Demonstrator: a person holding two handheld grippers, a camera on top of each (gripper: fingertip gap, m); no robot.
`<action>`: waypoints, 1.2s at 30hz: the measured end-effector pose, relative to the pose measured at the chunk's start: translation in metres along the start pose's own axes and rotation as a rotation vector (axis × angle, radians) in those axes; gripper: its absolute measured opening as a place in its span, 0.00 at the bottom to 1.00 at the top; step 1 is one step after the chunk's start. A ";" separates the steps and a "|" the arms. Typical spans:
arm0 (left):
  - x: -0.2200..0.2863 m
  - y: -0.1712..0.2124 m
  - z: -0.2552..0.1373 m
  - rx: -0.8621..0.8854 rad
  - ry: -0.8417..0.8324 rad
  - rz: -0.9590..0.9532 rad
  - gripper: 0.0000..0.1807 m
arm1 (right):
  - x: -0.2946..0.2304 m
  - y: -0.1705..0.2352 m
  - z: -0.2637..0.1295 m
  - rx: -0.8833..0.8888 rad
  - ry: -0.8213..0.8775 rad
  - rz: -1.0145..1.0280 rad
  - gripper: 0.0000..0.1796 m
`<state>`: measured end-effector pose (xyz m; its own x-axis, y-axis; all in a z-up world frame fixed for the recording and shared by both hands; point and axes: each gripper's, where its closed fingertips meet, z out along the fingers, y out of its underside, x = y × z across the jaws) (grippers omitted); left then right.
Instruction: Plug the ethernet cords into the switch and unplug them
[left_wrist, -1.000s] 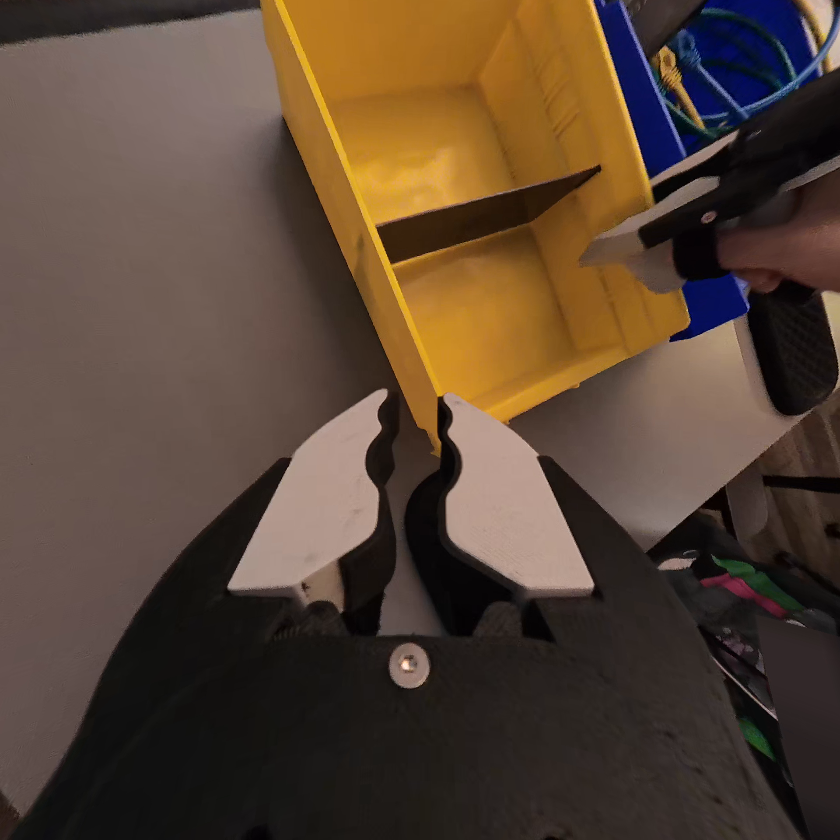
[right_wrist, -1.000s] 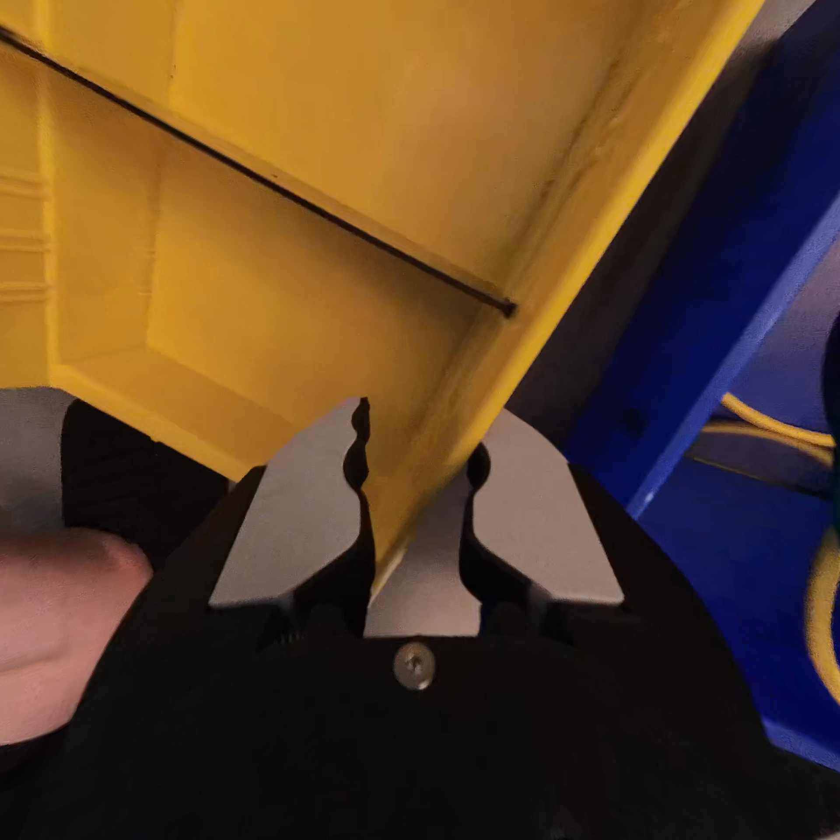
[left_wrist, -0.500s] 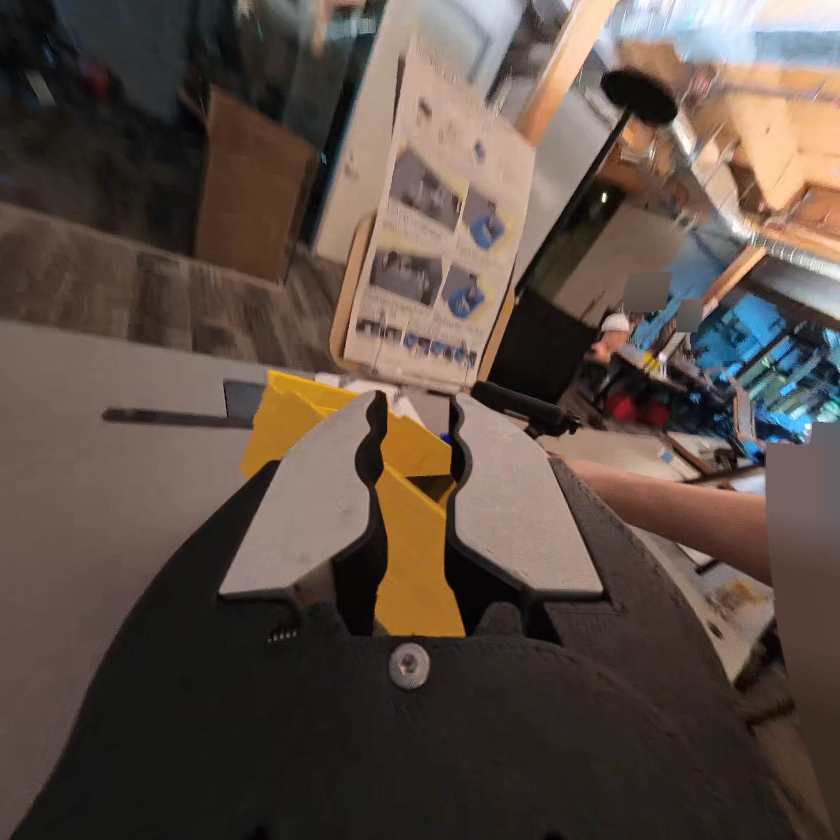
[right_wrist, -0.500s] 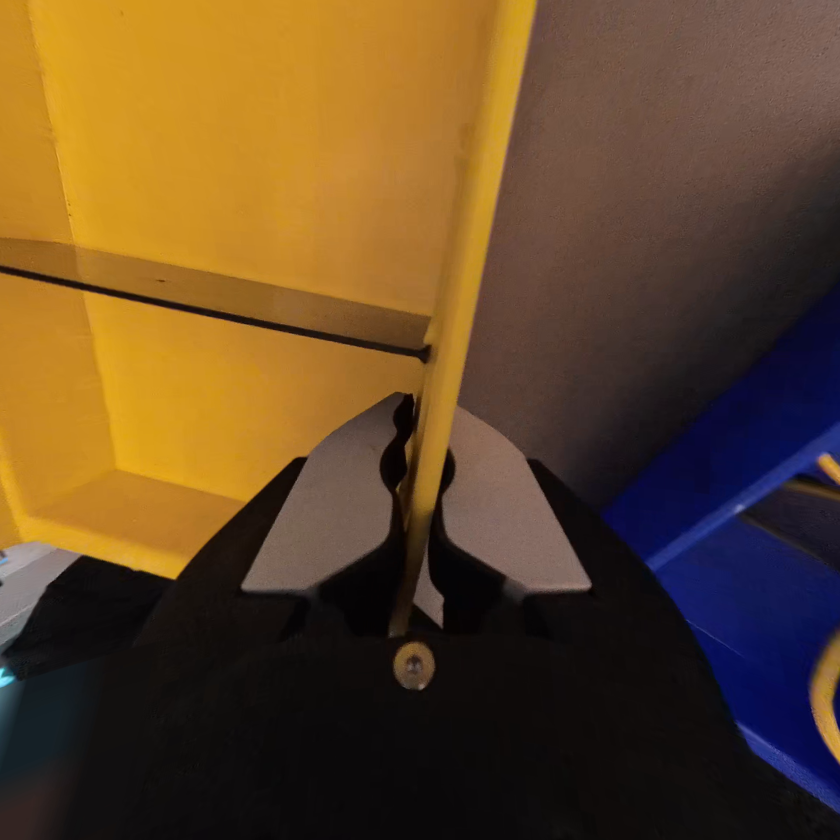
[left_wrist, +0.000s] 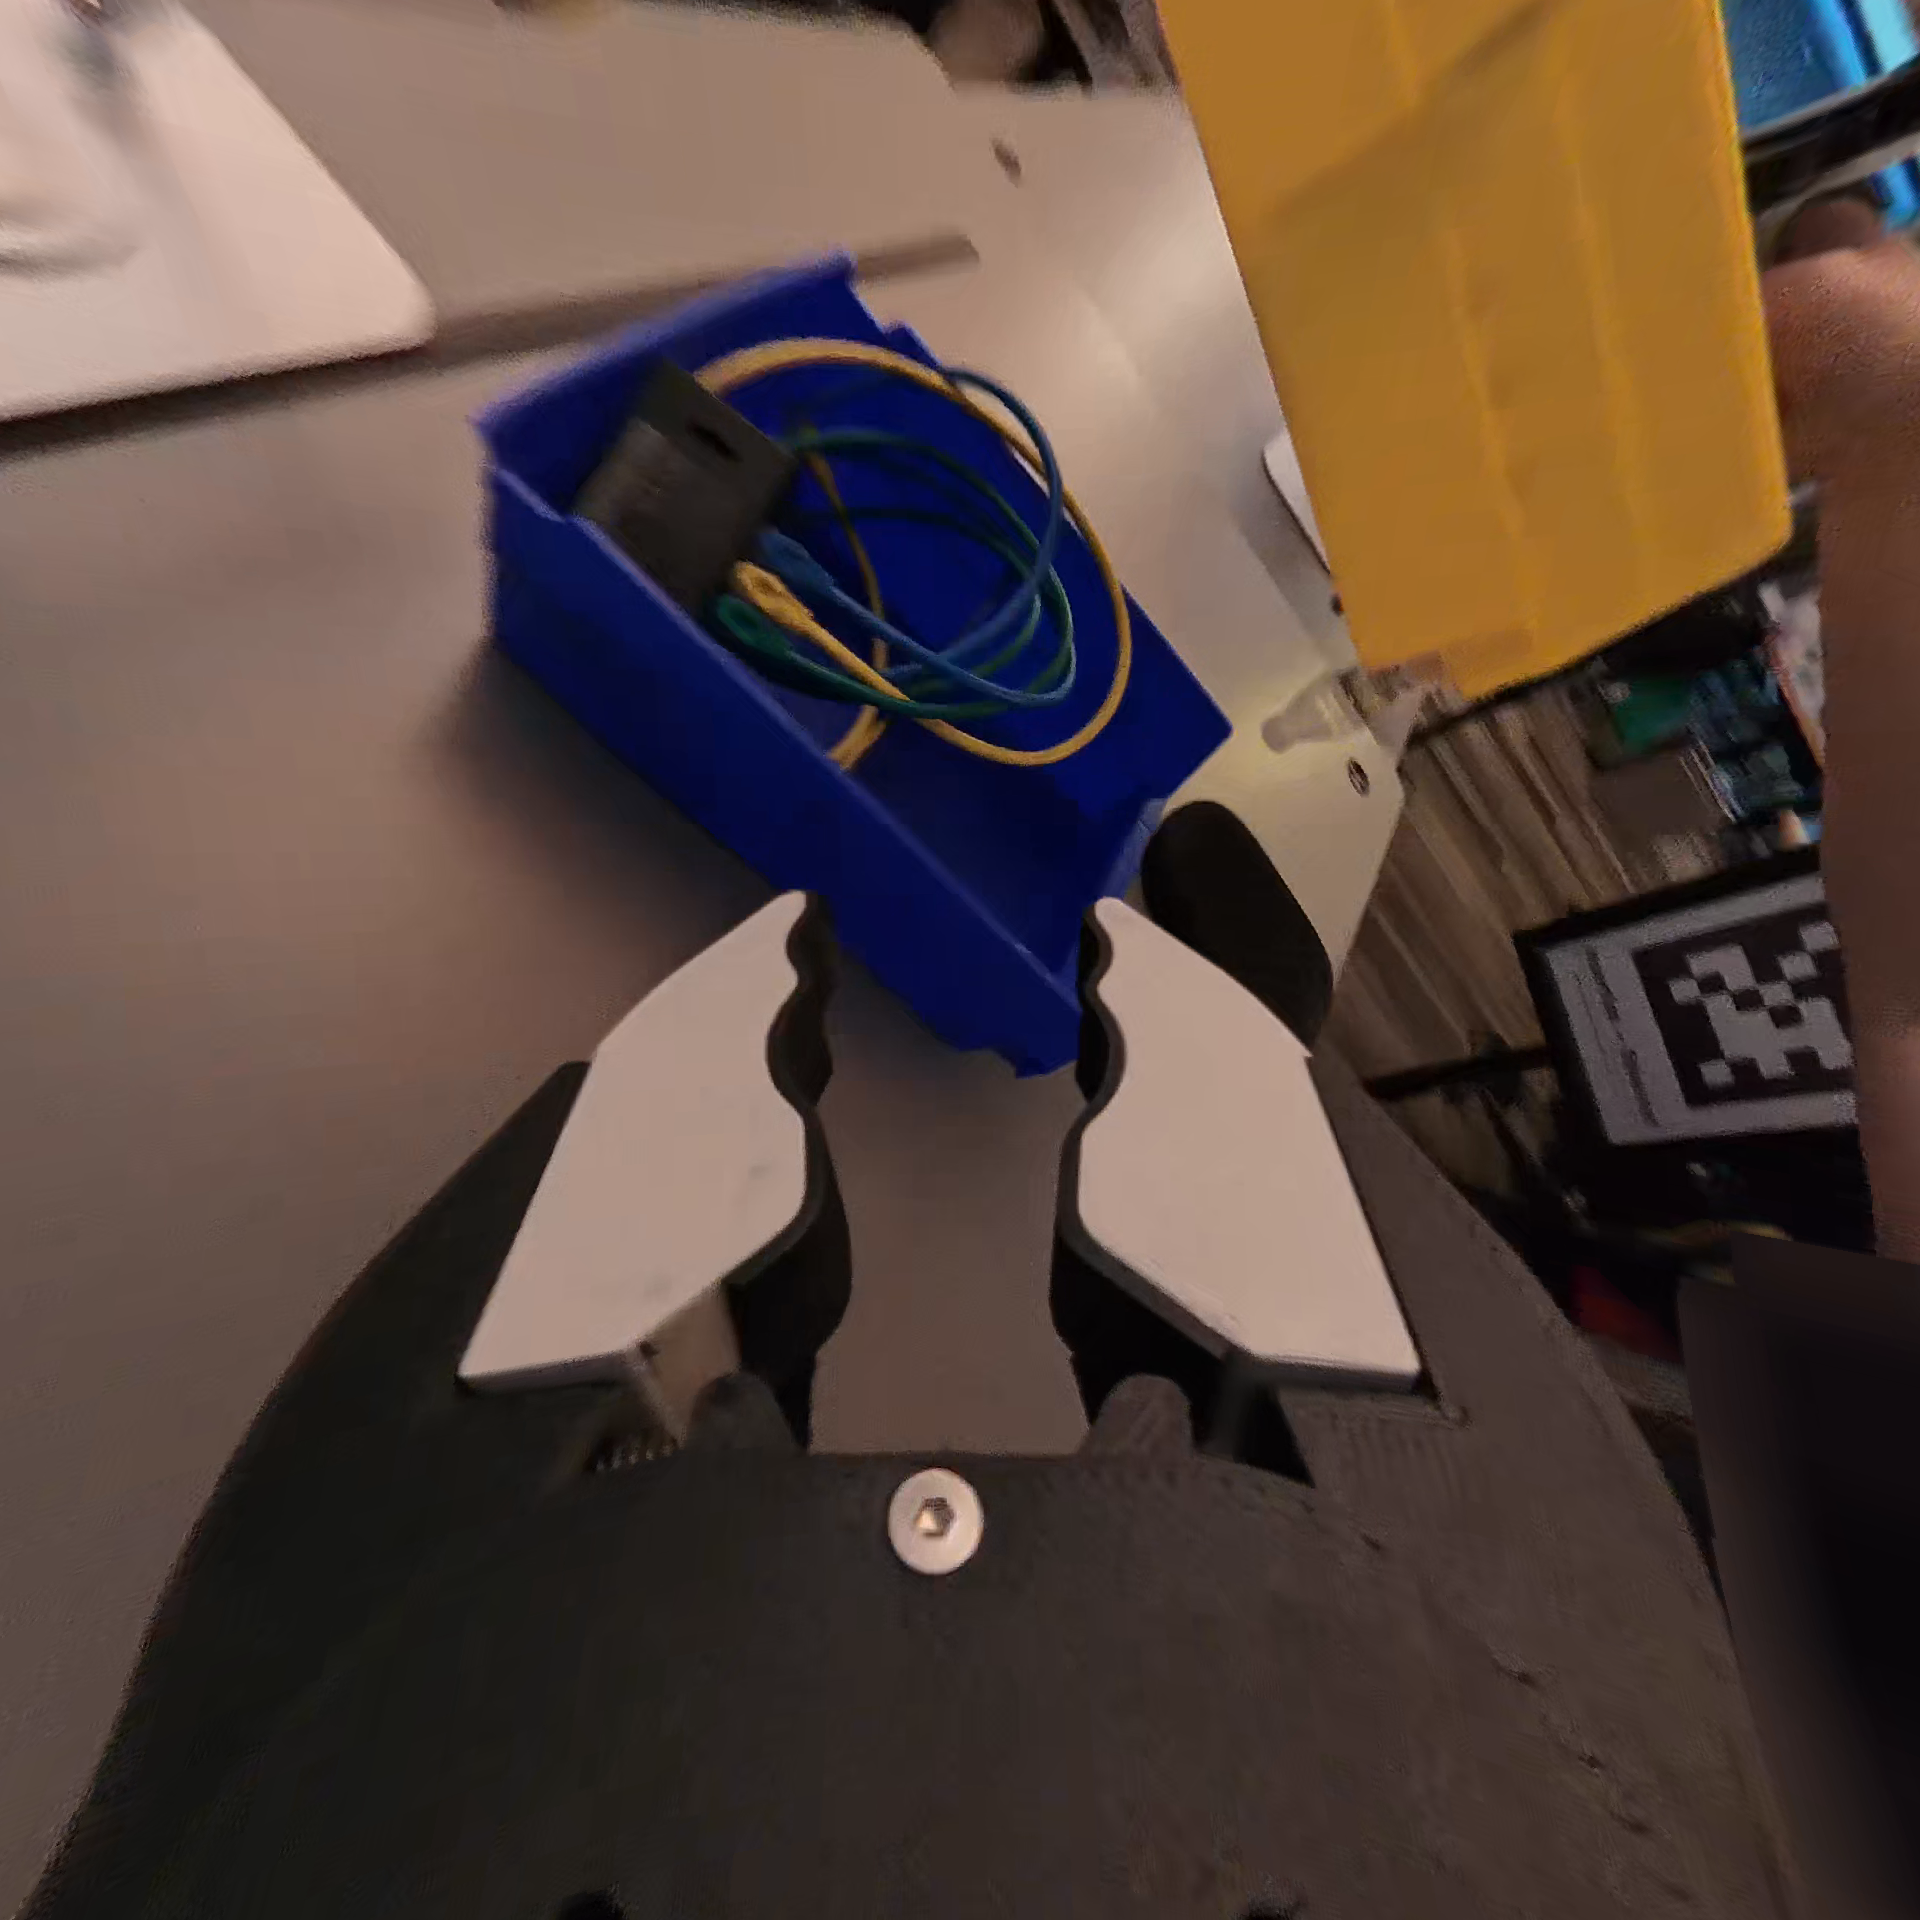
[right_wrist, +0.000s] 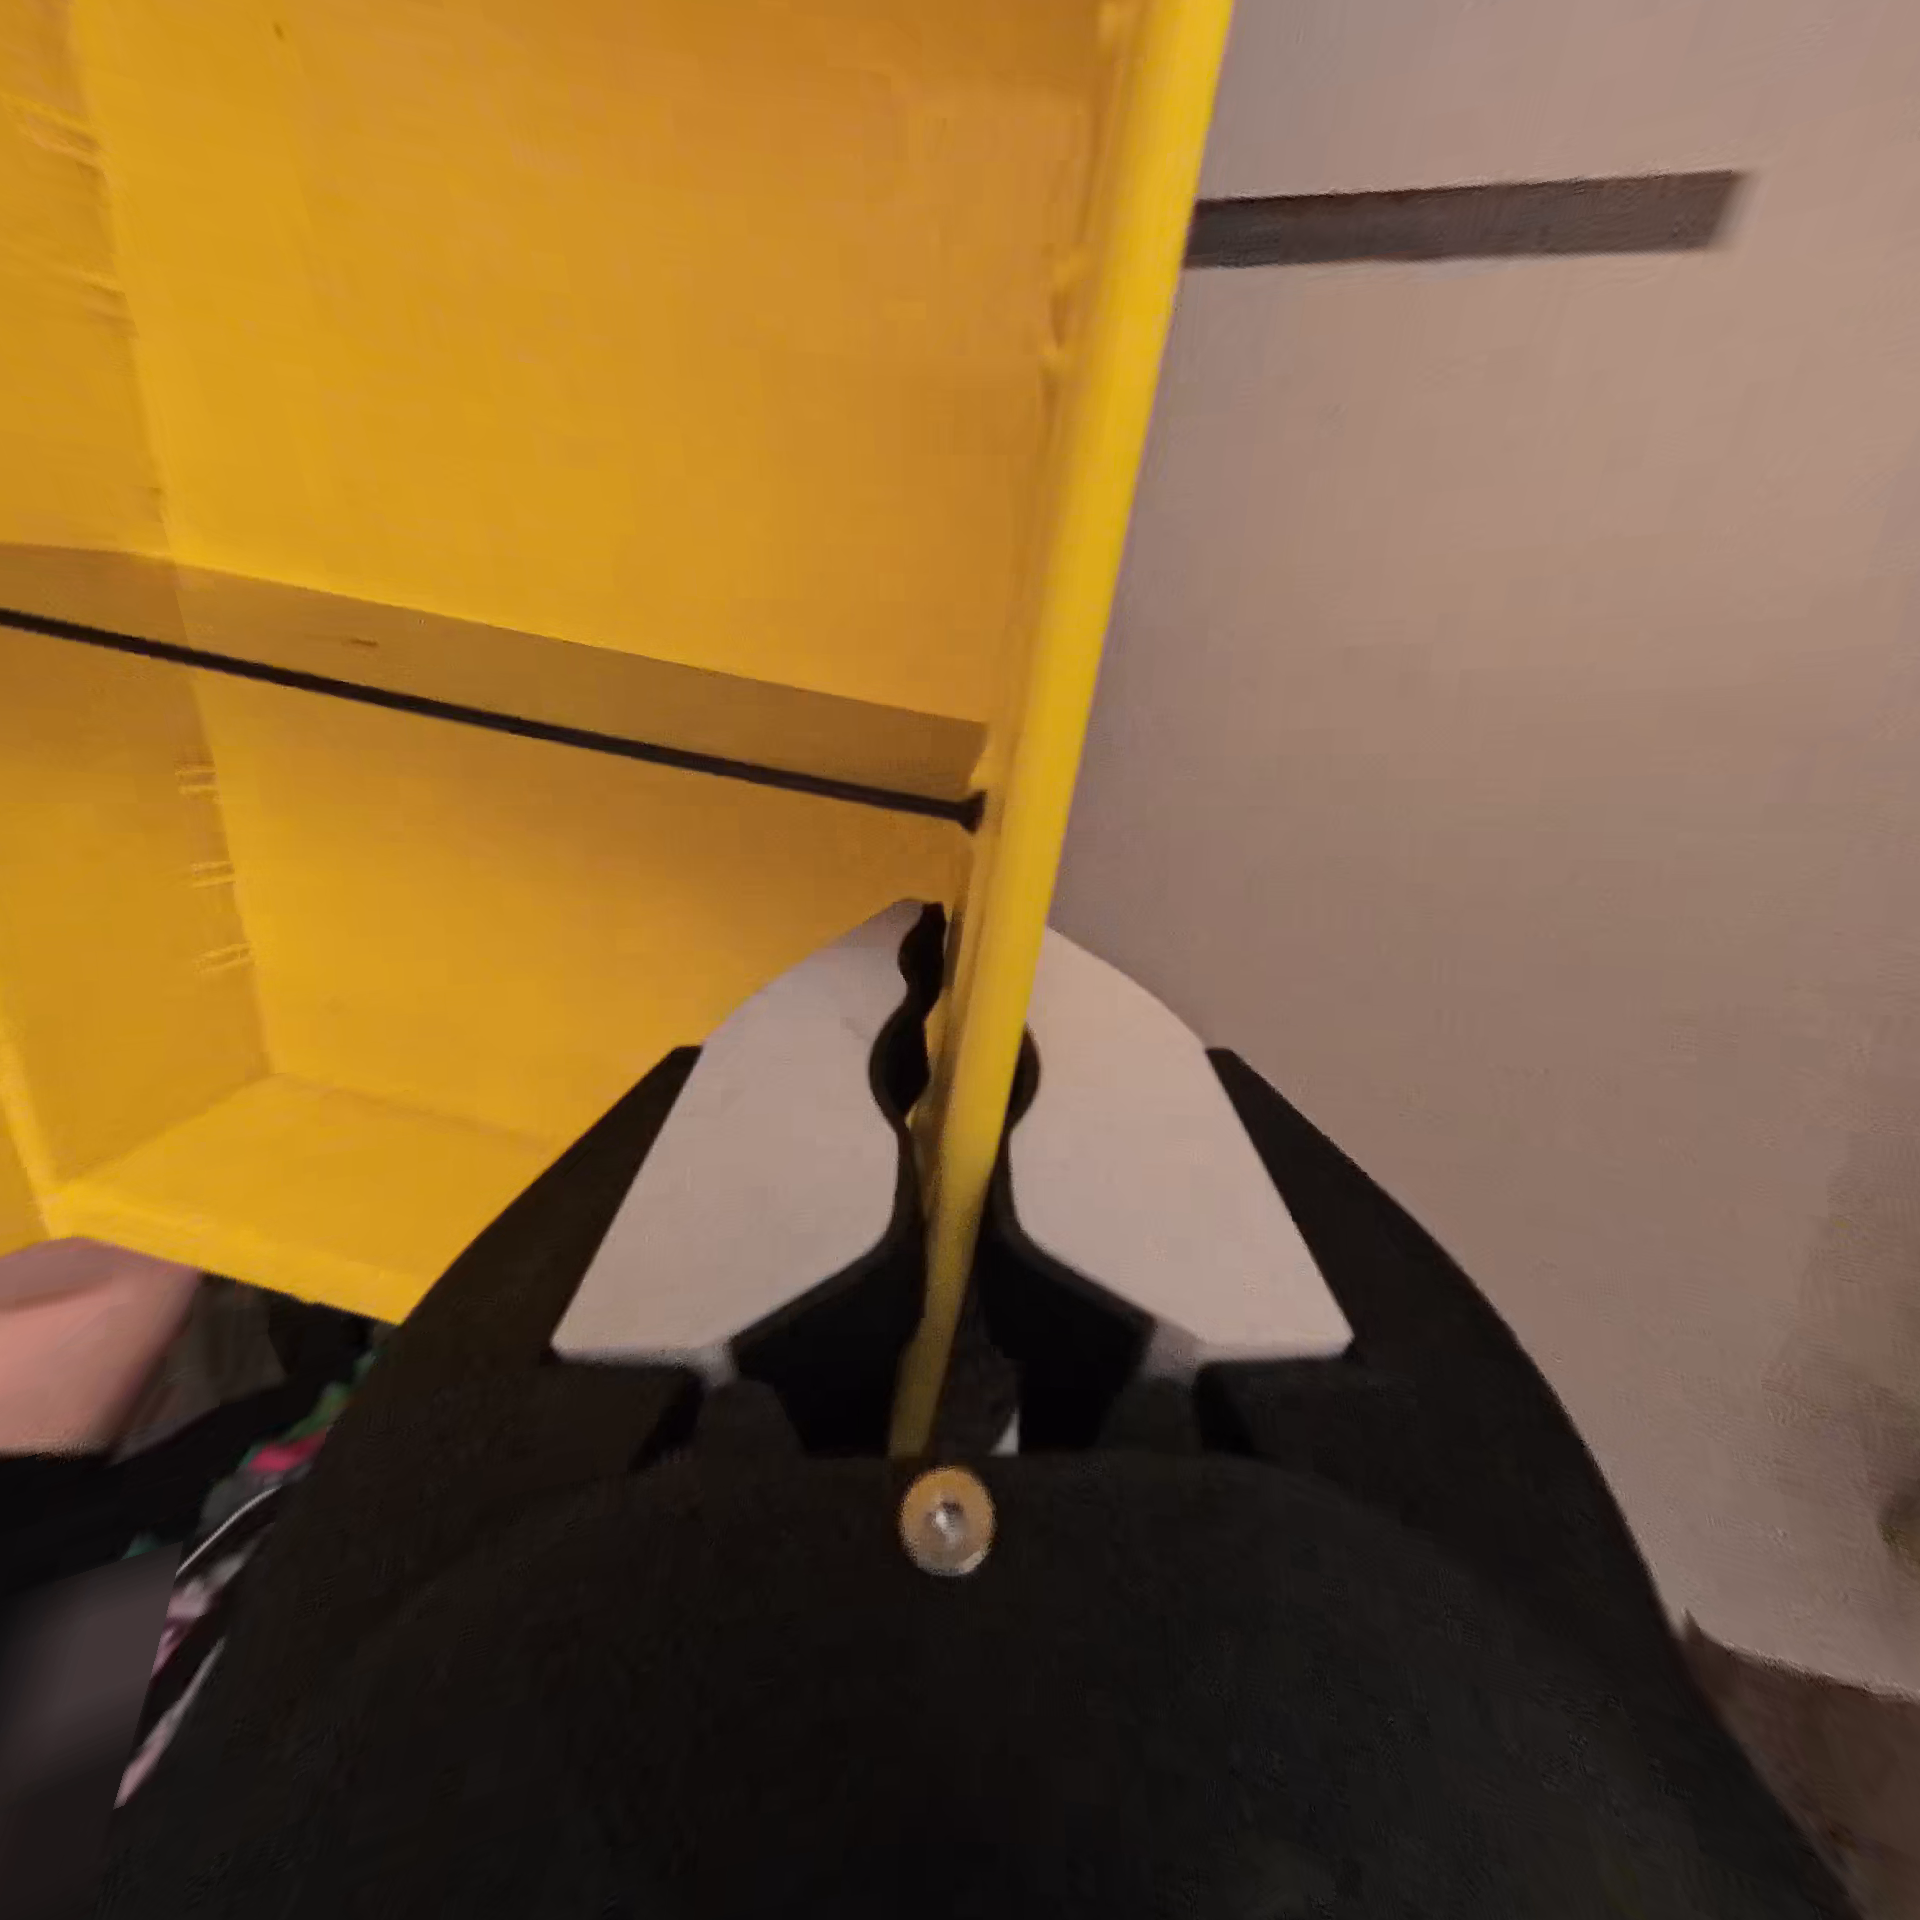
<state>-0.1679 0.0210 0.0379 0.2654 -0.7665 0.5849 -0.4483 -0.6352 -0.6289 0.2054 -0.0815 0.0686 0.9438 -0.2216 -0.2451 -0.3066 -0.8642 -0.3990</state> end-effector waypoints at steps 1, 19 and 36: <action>0.000 0.003 0.027 -0.051 0.024 -0.019 0.24 | 0.032 0.011 -0.002 -0.002 0.076 0.041 0.04; -0.049 0.064 0.119 -0.447 -0.173 -0.018 0.16 | 0.136 0.138 0.124 -0.248 0.157 0.195 0.04; -0.223 0.099 -0.136 0.023 -0.369 -0.553 0.11 | 0.092 0.112 0.155 -0.304 0.125 0.202 0.04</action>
<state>-0.3873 0.1418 -0.0853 0.7280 -0.3068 0.6131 -0.1448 -0.9429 -0.2998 0.2387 -0.1287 -0.1356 0.8817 -0.4381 -0.1749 -0.4549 -0.8879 -0.0689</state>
